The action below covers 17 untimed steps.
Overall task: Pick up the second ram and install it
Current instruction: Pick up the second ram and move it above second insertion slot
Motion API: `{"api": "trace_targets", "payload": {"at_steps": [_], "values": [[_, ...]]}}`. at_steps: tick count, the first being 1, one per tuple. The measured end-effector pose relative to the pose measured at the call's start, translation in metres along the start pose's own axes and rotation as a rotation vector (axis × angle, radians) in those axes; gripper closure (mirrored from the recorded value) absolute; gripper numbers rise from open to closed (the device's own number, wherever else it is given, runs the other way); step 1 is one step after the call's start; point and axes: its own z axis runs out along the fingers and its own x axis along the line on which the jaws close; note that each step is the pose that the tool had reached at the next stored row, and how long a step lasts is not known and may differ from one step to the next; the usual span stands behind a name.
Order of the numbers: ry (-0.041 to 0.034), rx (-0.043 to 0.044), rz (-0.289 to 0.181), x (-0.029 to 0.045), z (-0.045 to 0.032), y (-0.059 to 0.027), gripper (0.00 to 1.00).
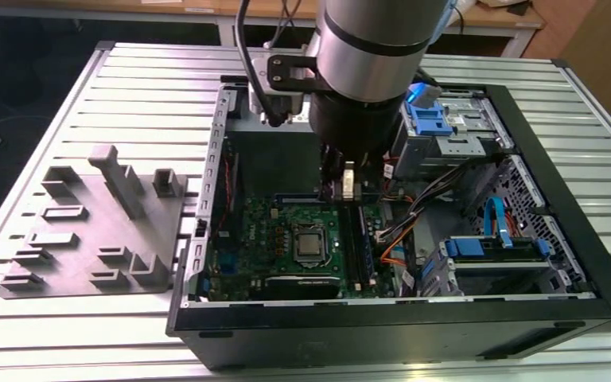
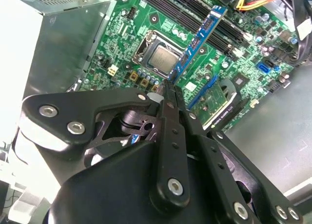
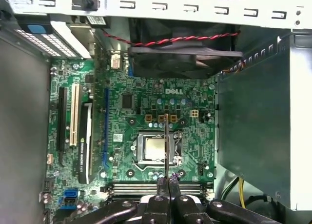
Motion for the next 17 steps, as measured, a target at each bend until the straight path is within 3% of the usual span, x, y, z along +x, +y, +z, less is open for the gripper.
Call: {"api": "trace_targets", "payload": {"at_steps": [6,17], "values": [[-0.0007,-0.0004,0.000,-0.0055,0.0028,-0.0002,0.92],[-0.0023,-0.0004,0.000,-0.0056,0.0067,-0.0004,0.92]]}}
